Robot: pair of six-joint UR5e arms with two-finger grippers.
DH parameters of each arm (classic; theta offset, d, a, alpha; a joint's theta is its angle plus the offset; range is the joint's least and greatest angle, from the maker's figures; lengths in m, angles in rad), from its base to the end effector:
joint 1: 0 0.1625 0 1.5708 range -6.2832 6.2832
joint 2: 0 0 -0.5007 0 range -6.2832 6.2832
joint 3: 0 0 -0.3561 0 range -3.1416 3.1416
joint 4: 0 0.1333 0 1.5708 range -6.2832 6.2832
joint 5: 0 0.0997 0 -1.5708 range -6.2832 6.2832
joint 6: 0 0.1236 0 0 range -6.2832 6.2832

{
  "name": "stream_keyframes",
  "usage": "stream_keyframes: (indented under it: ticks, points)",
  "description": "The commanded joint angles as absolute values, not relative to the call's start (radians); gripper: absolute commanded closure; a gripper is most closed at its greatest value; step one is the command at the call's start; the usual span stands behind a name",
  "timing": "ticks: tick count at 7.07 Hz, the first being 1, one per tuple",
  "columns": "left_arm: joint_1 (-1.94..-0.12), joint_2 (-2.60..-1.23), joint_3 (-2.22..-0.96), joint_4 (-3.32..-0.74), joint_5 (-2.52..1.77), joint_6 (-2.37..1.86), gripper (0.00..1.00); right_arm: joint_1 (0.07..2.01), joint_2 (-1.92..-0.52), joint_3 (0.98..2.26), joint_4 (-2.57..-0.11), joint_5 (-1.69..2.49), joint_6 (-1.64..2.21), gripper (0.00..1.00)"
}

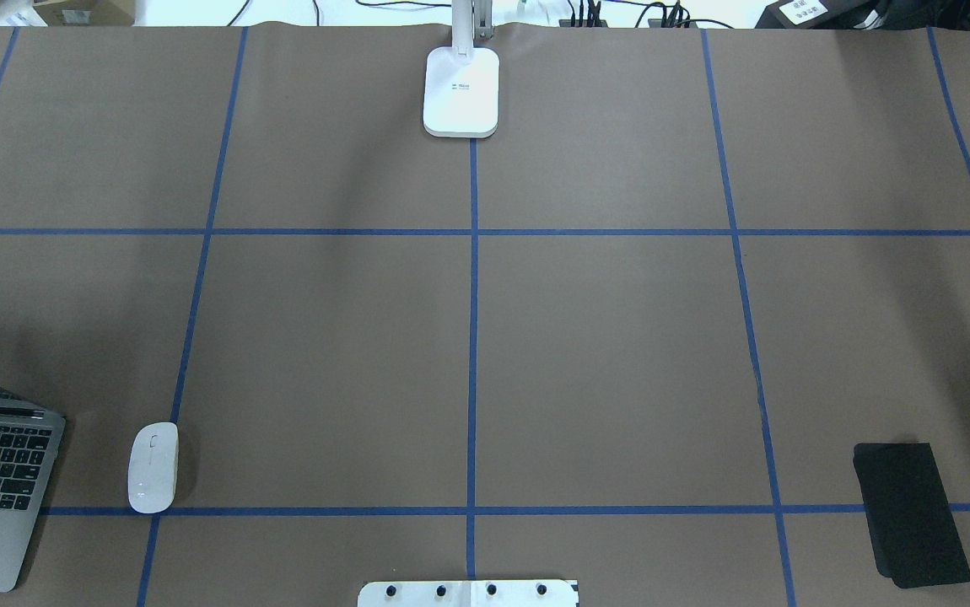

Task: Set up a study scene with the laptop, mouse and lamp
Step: 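Move the left gripper down toward the silver laptop near the table edge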

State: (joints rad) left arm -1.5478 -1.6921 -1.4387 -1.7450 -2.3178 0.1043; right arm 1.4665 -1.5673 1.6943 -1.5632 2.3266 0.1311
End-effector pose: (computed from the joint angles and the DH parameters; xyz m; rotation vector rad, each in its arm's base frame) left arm -0.0371 -0.5308 0.7366 0.1861 0.7393 0.1821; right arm -0.0002 -0.4684 0.6938 0.0386 -0.7644 -0.0254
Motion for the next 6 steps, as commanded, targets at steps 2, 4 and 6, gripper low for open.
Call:
stream_keyframes:
  ticks: [2,4,6]
  points:
    - [-1.548,-1.694,-1.445,-1.744,-2.318,0.104,0.0,1.466,-1.539,1.707,-1.563,2.332,0.133,0.0]
    - [-1.551,-1.69,-1.526,-1.743,-2.379,0.097,0.0,1.456,-1.528,1.712,-1.563,2.313,0.132,0.0]
    - [-1.549,-1.612,-1.772,-1.653,-2.401,0.094,0.0,1.456,-1.529,1.75,-1.557,2.319,0.166,0.0]
